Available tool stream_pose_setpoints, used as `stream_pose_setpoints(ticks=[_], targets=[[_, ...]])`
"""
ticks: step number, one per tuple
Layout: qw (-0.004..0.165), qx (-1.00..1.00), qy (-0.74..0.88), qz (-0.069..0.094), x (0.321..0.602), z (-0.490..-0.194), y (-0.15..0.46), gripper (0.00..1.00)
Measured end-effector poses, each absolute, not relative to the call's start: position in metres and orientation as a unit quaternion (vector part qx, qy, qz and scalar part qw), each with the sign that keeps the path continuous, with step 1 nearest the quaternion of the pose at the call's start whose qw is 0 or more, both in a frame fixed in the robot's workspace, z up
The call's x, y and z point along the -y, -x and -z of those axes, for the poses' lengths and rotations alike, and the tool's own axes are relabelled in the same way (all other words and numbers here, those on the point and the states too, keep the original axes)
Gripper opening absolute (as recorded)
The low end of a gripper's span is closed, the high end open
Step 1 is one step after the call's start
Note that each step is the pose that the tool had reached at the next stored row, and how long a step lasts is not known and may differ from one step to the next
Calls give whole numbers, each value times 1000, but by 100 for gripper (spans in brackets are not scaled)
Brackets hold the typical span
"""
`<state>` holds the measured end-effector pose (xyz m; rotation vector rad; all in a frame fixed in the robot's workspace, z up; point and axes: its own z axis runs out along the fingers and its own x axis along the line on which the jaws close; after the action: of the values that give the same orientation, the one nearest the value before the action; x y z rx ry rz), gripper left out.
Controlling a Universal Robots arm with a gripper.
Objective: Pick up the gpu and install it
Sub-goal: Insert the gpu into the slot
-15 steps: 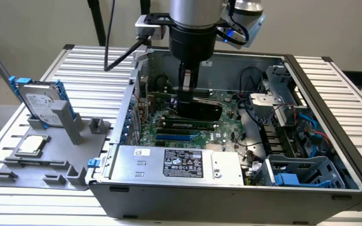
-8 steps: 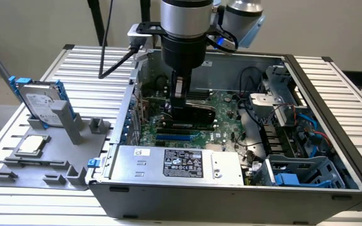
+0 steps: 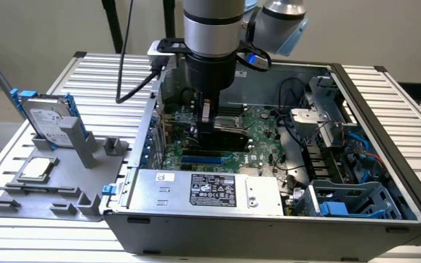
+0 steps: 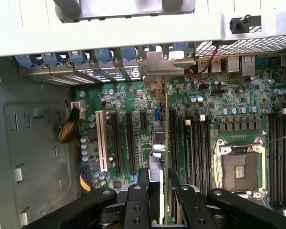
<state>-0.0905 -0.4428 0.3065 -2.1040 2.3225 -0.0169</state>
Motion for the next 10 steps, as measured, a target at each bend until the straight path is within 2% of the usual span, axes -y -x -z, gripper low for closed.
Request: stream_pose_setpoints(ticks=[10], targets=[[5, -734, 679, 6, 443, -287, 94, 27]])
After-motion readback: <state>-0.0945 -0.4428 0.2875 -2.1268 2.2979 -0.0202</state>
